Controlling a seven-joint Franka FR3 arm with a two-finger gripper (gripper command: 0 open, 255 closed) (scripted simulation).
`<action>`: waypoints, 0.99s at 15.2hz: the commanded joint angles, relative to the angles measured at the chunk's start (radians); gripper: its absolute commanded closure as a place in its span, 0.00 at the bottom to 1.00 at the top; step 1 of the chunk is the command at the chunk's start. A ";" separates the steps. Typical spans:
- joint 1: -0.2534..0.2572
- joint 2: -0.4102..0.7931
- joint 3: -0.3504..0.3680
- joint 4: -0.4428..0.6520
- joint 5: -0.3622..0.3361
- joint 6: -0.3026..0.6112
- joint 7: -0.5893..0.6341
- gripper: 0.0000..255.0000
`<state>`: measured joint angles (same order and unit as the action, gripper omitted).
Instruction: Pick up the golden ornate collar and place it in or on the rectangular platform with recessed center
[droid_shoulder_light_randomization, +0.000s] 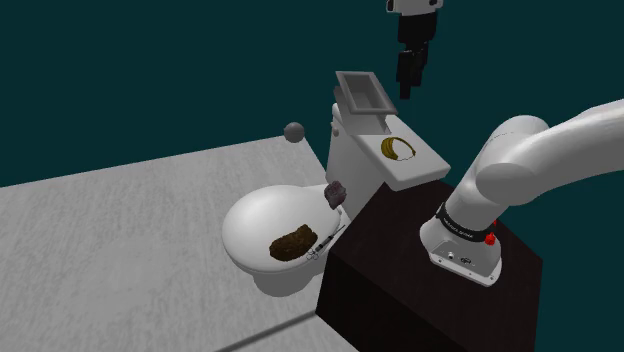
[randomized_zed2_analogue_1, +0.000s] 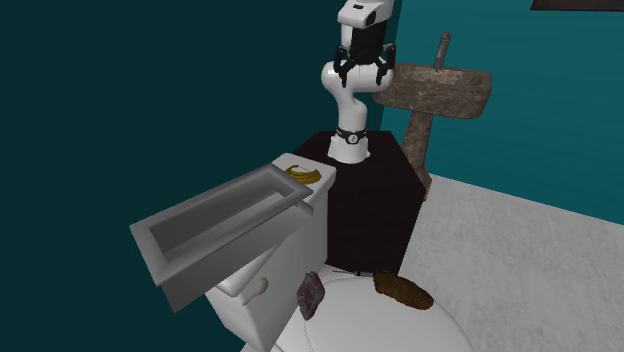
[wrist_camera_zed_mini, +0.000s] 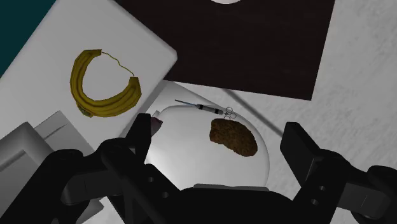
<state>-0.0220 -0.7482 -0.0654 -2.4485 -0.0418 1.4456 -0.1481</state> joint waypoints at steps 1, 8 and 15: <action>0.000 0.000 0.000 0.000 0.000 0.000 0.000 0.00; -0.057 -0.066 -0.174 -0.188 -0.111 0.216 -0.199 0.00; -0.107 0.003 -0.388 -0.292 -0.213 0.476 -0.410 0.00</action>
<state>-0.1220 -0.7591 -0.4187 -2.7200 -0.2390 1.8720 -0.5235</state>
